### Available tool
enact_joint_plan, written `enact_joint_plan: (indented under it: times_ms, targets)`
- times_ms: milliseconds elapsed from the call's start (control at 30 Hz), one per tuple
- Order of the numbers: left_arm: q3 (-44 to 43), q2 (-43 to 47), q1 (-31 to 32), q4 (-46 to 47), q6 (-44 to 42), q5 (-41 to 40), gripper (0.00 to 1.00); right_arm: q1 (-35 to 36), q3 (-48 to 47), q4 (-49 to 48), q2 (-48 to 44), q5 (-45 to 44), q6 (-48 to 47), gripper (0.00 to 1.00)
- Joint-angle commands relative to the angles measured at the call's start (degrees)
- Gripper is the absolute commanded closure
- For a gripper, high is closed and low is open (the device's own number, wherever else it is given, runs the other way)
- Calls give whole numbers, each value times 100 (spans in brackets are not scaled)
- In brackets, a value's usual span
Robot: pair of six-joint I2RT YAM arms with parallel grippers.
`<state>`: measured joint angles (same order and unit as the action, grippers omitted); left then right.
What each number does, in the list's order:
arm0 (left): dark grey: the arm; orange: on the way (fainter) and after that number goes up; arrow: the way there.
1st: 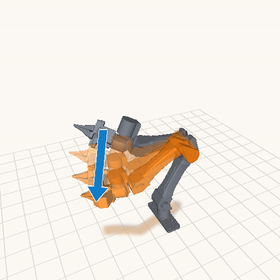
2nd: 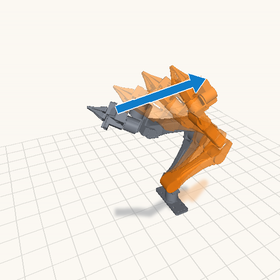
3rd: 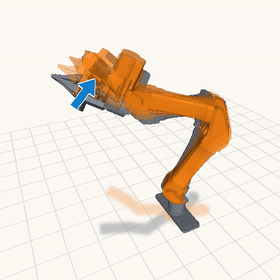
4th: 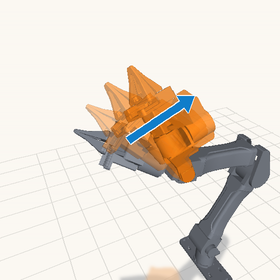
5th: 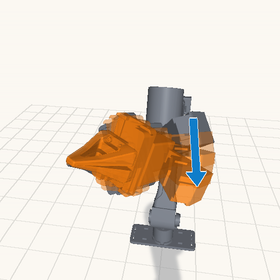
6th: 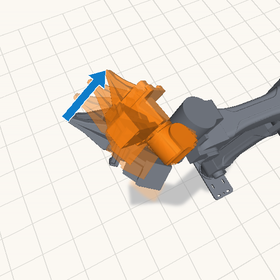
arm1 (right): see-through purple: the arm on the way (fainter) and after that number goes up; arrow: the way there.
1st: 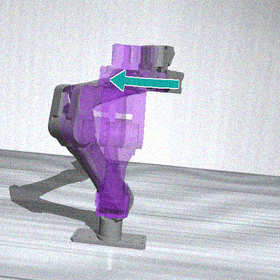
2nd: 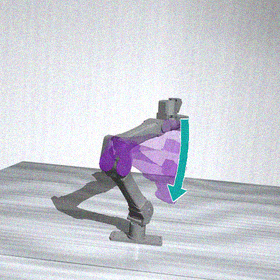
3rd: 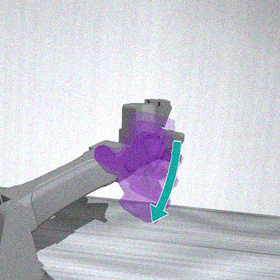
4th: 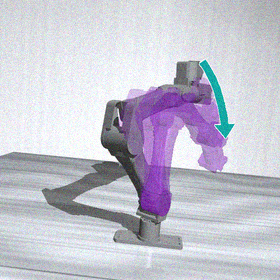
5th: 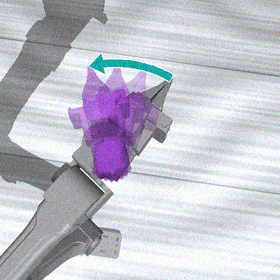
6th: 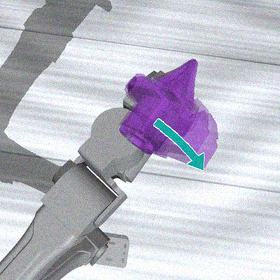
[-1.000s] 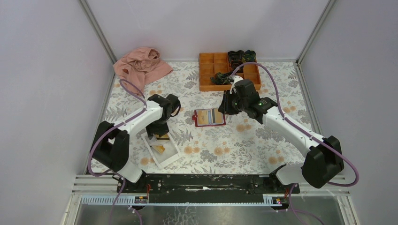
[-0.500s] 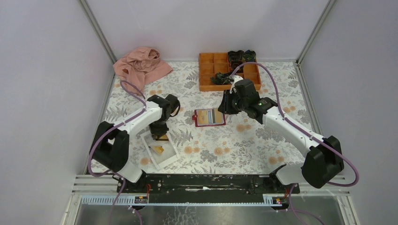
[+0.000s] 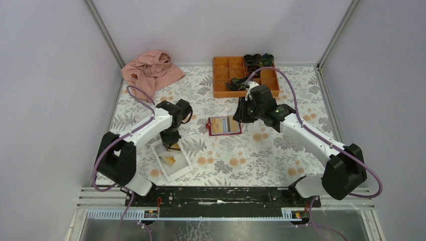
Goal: Put the credit cards into the card holder
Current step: Pick up the credit card from the storage box.
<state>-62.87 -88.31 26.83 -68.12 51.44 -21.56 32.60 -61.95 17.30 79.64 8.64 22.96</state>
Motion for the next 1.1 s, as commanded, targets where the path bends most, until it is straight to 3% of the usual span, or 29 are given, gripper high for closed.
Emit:
enact_joint_plan:
  times_ms: [0, 1067]
  targets:
    - [-222, 84, -46, -105, -94, 24, 74, 27, -192, -119, 47, 68, 20, 70]
    - [-143, 373, -46, -173, 12, 452, 77, 27, -258, -104, 263, 83, 5, 70]
